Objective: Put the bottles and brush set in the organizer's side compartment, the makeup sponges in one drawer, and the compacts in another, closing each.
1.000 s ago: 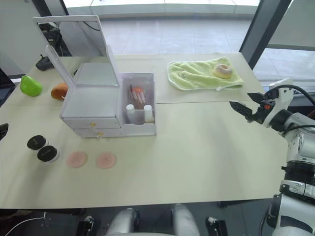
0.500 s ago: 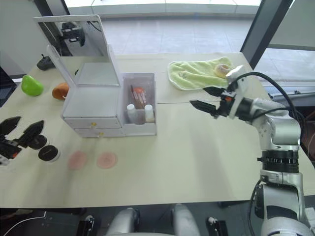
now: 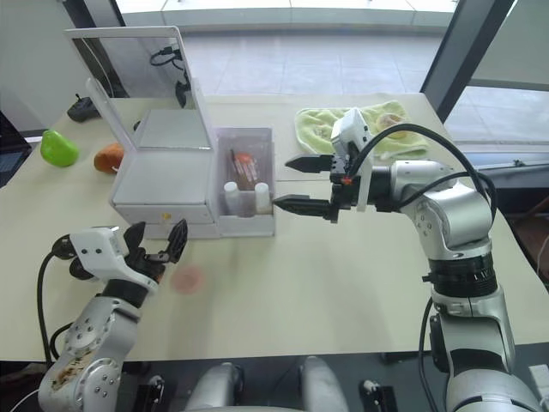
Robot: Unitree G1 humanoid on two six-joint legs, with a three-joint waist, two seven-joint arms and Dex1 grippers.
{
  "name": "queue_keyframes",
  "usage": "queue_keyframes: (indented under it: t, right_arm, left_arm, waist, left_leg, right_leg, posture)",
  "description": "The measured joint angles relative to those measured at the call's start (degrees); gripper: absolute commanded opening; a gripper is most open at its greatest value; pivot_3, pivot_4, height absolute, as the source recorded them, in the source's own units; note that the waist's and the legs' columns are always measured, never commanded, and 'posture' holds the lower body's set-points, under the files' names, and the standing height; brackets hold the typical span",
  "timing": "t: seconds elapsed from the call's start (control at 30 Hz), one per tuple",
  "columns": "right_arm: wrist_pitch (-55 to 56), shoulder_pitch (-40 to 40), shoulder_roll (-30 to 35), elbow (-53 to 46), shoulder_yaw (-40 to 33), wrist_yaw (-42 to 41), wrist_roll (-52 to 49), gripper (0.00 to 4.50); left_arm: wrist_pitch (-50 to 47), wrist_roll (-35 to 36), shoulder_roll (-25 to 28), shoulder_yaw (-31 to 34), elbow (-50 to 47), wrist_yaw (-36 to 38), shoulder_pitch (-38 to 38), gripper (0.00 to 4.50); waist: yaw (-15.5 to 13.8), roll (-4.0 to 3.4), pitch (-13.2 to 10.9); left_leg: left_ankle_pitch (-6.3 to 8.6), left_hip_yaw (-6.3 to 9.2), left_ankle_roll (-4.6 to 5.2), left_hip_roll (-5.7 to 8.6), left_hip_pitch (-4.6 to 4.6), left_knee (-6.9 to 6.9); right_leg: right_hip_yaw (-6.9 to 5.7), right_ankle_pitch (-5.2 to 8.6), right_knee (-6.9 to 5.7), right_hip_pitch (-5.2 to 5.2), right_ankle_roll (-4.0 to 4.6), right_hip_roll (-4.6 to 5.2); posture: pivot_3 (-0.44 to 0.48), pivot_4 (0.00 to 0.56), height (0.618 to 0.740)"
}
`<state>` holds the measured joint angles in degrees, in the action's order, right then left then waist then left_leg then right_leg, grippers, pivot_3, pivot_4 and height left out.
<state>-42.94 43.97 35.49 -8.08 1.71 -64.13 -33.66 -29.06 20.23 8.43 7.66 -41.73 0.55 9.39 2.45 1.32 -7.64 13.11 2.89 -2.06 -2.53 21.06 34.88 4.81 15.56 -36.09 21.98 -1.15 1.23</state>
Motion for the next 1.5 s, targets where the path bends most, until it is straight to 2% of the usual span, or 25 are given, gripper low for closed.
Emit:
queue_keyframes:
  t: [0.27, 0.37, 0.7, 0.73, 1.07, 1.3, 1.5]
  right_arm:
    - [-0.3, -1.1, 0.7, -1.7, 0.0, 0.9, -0.7, 4.47]
    - [-0.3, -2.1, 0.7, -1.7, 0.0, 1.3, -0.7, 4.5]
    - [-0.4, -2.0, 0.7, -1.7, 0.0, 3.2, -0.9, 4.5]
    - [-0.4, -2.1, 0.7, -1.7, 0.0, 3.3, -0.9, 4.5]
    - [-0.4, -2.8, 0.6, -2.0, 0.0, 3.8, -0.8, 4.5]
    - [-0.3, -4.3, -1.0, -2.7, 1.1, 5.0, -0.8, 4.5]
    - [-0.3, -4.5, -2.3, -3.5, 1.8, 5.8, -1.3, 4.5]
  left_arm:
    - [4.2, -7.0, -2.3, -1.9, 7.3, -2.8, -2.1, 4.5]
    - [5.4, -7.4, -2.4, -2.0, 8.4, -2.4, -2.3, 3.91]
    - [9.4, -8.7, -2.4, -1.9, 11.8, -0.8, -2.8, 0.73]
    - [9.7, -8.8, -2.4, -1.8, 12.0, -0.7, -2.8, 0.57]
    - [10.0, -8.6, -0.7, -1.3, 11.2, 2.3, -1.4, 0.57]
    - [4.8, -3.3, 3.8, 1.6, 1.4, 6.5, 7.8, 0.57]
    - [1.3, 0.7, 4.6, 2.9, -5.9, 7.6, 15.7, 0.57]
  waist:
    - [-0.2, 0.0, 0.0]
    - [-0.2, 0.0, 0.0]
    - [-0.2, -0.02, 0.0]
    - [-0.2, -0.02, 0.0]
    - [-0.2, -0.02, 0.0]
    - [0.0, -0.02, 0.0]
    - [-0.1, -0.01, 0.0]
  left_leg:
    - [0.0, -0.01, 0.0, 0.04, 0.01, 0.08]
    - [0.0, -0.01, 0.0, 0.03, 0.0, 0.07]
    - [0.0, 0.0, 0.0, 0.04, 0.01, 0.08]
    - [0.0, 0.0, 0.0, 0.03, 0.01, 0.08]
    - [0.0, 0.0, 0.0, 0.03, 0.01, 0.07]
    - [0.0, -0.03, 0.0, 0.01, 0.01, 0.05]
    - [0.0, -0.04, 0.0, 0.02, 0.02, 0.06]
  right_leg:
    - [0.0, 0.0, 0.04, 0.01, -0.01, 0.02]
    - [0.01, 0.0, 0.02, 0.01, -0.01, 0.02]
    - [0.0, 0.0, 0.02, 0.02, -0.02, 0.02]
    - [0.0, 0.0, 0.02, 0.02, -0.02, 0.02]
    - [0.0, 0.01, 0.02, 0.03, -0.03, 0.02]
    - [0.02, 0.07, 0.02, 0.08, -0.14, 0.02]
    - [0.03, 0.15, 0.08, 0.06, -0.26, 0.03]
  posture:
    - [0.0, 0.15, 0.74]
    - [0.0, 0.15, 0.74]
    - [0.0, 0.15, 0.74]
    - [0.0, 0.15, 0.74]
    - [0.0, 0.15, 0.74]
    - [0.0, 0.15, 0.74]
    - [0.0, 0.15, 0.74]
